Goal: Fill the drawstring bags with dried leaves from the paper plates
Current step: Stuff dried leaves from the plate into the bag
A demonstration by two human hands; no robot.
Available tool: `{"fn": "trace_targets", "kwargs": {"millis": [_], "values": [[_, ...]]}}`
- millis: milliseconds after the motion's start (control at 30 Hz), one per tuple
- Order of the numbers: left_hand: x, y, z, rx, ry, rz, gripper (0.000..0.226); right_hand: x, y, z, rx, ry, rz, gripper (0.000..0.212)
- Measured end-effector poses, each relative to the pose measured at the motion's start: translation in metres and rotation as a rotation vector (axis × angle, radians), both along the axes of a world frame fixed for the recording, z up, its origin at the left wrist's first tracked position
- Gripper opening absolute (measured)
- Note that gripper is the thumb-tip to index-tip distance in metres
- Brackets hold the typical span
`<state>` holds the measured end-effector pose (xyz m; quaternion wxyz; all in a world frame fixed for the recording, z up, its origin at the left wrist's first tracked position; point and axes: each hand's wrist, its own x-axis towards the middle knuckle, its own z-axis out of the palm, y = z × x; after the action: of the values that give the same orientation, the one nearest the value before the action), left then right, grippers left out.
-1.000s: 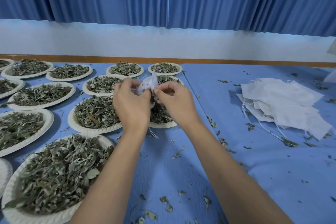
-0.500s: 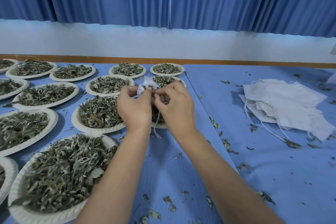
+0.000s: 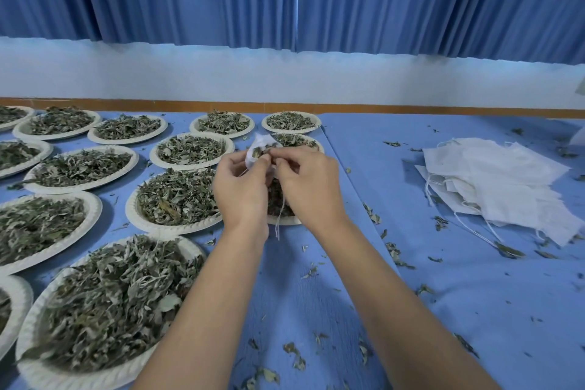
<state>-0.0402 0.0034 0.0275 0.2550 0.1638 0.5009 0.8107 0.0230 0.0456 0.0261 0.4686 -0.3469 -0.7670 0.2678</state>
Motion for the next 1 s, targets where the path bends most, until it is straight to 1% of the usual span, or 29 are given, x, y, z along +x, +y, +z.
{"fn": "trace_targets", "kwargs": {"millis": [133,233,333,400,467,533,633,733,833,900,1000], "values": [[-0.008,-0.002,0.001,0.021,-0.085,0.03,0.019,0.004,0.002,0.005,-0.253,0.093,0.15,0.022],[-0.012,-0.003,-0.001,-0.008,-0.088,0.036,0.021,0.006,0.004,0.006,-0.312,0.105,0.201,0.021],[-0.015,-0.003,-0.002,-0.024,-0.069,0.023,0.021,0.009,0.009,0.006,-0.296,0.186,0.107,0.014],[-0.015,-0.003,-0.001,-0.029,-0.052,0.001,0.022,0.012,0.014,0.004,-0.261,0.145,0.059,0.01],[-0.015,-0.004,-0.001,-0.034,-0.031,-0.033,0.024,0.012,0.016,0.001,-0.22,0.083,0.065,0.005],[-0.015,-0.004,-0.001,-0.062,0.004,-0.054,0.026,0.011,0.015,-0.001,-0.174,0.066,0.05,0.002],[-0.017,0.0,-0.004,-0.129,0.081,0.022,0.031,0.01,0.013,0.001,-0.147,0.08,0.055,0.009],[-0.02,0.005,-0.004,-0.203,0.209,0.135,0.036,0.006,0.01,0.003,-0.158,0.067,0.096,0.017],[-0.022,0.009,-0.003,-0.279,0.286,0.215,0.038,0.002,0.004,0.001,-0.156,-0.003,0.128,0.011],[-0.021,0.01,-0.003,-0.305,0.308,0.191,0.037,0.002,0.005,-0.002,-0.158,-0.003,0.088,0.007],[-0.019,0.006,-0.002,-0.282,0.286,0.048,0.028,0.005,0.011,-0.002,-0.136,0.017,-0.03,0.01]]}}
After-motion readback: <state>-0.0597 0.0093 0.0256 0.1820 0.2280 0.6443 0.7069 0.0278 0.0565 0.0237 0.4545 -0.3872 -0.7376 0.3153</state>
